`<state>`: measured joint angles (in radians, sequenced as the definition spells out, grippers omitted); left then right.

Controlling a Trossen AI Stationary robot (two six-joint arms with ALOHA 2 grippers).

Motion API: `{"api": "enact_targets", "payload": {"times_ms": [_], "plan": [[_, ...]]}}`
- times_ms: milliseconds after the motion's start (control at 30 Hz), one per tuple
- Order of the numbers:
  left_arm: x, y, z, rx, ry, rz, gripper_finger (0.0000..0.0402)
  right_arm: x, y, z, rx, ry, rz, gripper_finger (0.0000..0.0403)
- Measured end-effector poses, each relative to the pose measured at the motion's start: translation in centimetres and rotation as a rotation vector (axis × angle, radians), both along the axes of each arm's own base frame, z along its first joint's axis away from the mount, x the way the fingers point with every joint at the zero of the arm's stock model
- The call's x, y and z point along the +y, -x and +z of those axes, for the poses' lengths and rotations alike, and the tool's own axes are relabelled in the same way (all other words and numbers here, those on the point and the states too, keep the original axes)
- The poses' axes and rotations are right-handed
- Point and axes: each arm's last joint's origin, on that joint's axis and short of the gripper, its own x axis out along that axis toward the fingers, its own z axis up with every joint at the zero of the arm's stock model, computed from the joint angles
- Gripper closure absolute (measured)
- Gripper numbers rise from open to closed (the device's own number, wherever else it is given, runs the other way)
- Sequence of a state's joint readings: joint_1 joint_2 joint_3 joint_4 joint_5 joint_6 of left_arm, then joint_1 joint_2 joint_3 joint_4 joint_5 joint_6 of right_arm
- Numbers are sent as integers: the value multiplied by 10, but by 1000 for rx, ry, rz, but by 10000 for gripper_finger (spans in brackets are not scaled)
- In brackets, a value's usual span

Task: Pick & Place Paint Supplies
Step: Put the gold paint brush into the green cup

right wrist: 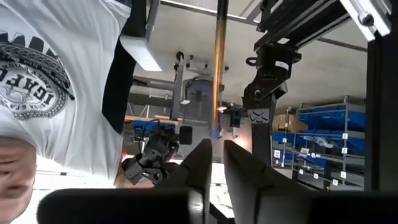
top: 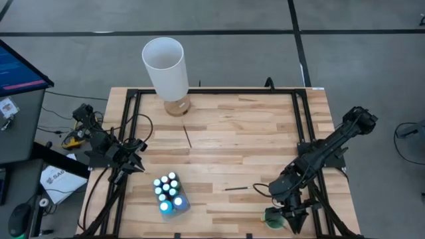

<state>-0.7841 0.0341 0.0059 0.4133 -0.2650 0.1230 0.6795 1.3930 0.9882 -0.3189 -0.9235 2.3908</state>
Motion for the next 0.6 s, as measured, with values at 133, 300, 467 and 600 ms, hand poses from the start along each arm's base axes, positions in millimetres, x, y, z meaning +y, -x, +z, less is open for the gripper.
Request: {"api": "enact_targets", "payload": {"times_ms": [133, 300, 467, 600], "plan": [[0, 0, 0, 0, 0, 0, 394, -2, -2, 0, -18, 1, -4, 337], [0, 0, 0, 0, 0, 0, 394, -8, -5, 4, -79, -15, -12, 313], [0, 0, 0, 0, 0, 0, 394, -30, -9, 23, -168, -49, -100, 307], [0, 0, 0, 0, 0, 0, 394, -61, -19, 35, -305, -13, -263, 308]]}}
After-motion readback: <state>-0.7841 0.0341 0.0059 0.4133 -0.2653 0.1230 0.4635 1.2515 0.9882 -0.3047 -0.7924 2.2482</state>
